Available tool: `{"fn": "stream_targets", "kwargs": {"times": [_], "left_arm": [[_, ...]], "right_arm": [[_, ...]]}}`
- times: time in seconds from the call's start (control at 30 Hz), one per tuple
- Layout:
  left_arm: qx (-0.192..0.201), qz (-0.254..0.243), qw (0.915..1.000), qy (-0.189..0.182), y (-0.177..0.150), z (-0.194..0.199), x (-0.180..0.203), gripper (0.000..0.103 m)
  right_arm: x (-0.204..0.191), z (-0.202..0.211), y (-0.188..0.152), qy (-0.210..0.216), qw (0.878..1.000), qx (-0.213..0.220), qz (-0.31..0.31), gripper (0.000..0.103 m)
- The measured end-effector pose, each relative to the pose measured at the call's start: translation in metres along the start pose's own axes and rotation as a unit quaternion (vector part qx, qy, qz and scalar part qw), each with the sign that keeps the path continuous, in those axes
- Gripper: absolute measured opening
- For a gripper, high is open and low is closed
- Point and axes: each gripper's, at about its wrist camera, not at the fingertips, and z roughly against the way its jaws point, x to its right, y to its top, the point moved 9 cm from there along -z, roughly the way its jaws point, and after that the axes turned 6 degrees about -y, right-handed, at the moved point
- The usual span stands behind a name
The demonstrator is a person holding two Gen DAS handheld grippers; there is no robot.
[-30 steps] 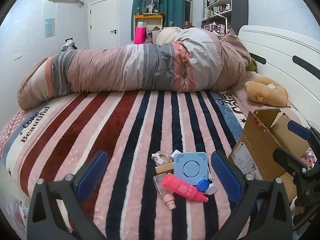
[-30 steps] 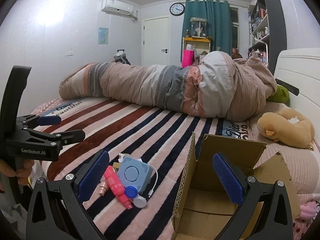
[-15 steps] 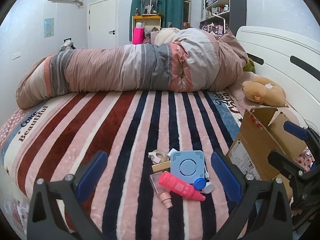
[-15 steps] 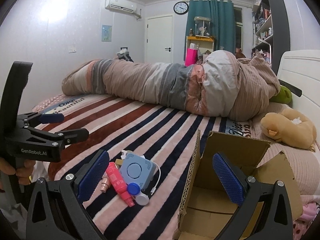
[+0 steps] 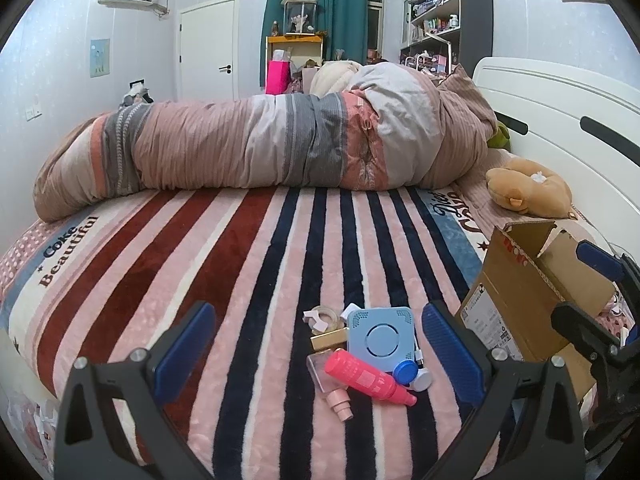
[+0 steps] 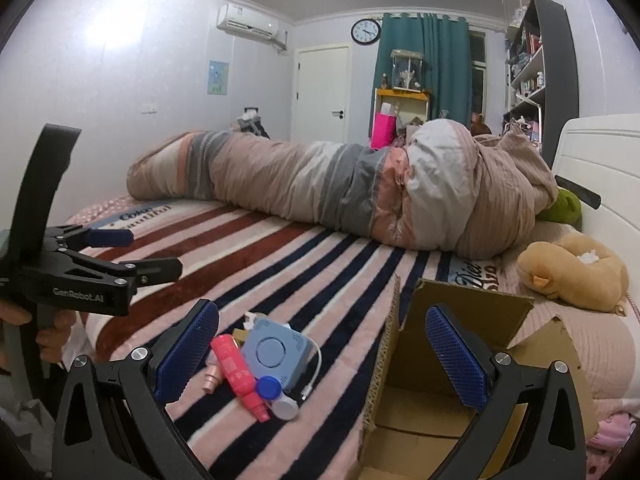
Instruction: Organize rigid objects
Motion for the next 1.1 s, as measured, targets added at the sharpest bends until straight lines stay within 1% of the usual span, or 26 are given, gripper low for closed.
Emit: {"fn": "stream_targets", "kwargs": {"times": [0.13, 0.2, 0.23, 0.33, 0.63, 0.77, 0.83, 0.9, 0.93, 1.0, 1.03, 1.1], "left_arm": [[0.000, -0.001, 1.0000, -0.001, 0.000, 0.000, 0.000, 0.102], [-0.002, -0.002, 1.0000, 0.000, 0.001, -0.001, -0.002, 0.102], [-0.002, -0.002, 1.0000, -0.001, 0.002, -0.002, -0.002, 0.102], [-0.003, -0.001, 1.0000, -0.004, 0.003, -0.004, -0.003, 0.102], [-0.008, -0.008, 0.9999, -0.011, 0.002, -0.010, 0.004, 0.102], [-0.007, -0.009, 0.9999, -0.013, 0.002, -0.009, 0.003, 0.102], [-0.006, -0.009, 0.9998, -0.016, 0.002, -0.009, 0.002, 0.102], [-0.005, -0.006, 0.9998, -0.019, 0.002, -0.008, -0.004, 0.102], [-0.004, -0.004, 0.9998, -0.021, 0.002, -0.007, -0.009, 0.102], [-0.002, -0.002, 0.9997, -0.024, 0.001, -0.007, -0.018, 0.102], [-0.003, -0.002, 0.9997, -0.023, -0.001, -0.008, -0.024, 0.102], [-0.005, -0.002, 0.9997, -0.023, -0.003, -0.009, -0.034, 0.102]], "right_arm": [[0.000, -0.004, 0.004, -0.003, 1.000, -0.005, 0.001, 0.103], [0.000, -0.008, 0.003, -0.007, 1.000, -0.024, 0.006, 0.103], [0.000, -0.009, 0.003, -0.009, 1.000, -0.025, 0.008, 0.103], [0.002, -0.011, 0.004, -0.022, 0.999, -0.026, 0.013, 0.103], [0.011, -0.009, 0.001, -0.033, 0.999, -0.031, 0.001, 0.103], [0.008, -0.007, 0.002, -0.036, 0.999, -0.027, 0.011, 0.102], [0.002, -0.004, 0.005, -0.033, 0.999, -0.021, 0.019, 0.095], [-0.011, -0.001, 0.010, -0.025, 0.999, -0.015, 0.033, 0.083], [-0.017, -0.001, 0.012, -0.020, 0.999, -0.014, 0.041, 0.081], [-0.035, -0.003, 0.015, -0.002, 0.998, -0.014, 0.059, 0.068], [-0.044, -0.005, 0.015, 0.010, 0.998, -0.018, 0.067, 0.065], [-0.060, -0.014, 0.012, 0.033, 0.996, -0.033, 0.073, 0.055]]}}
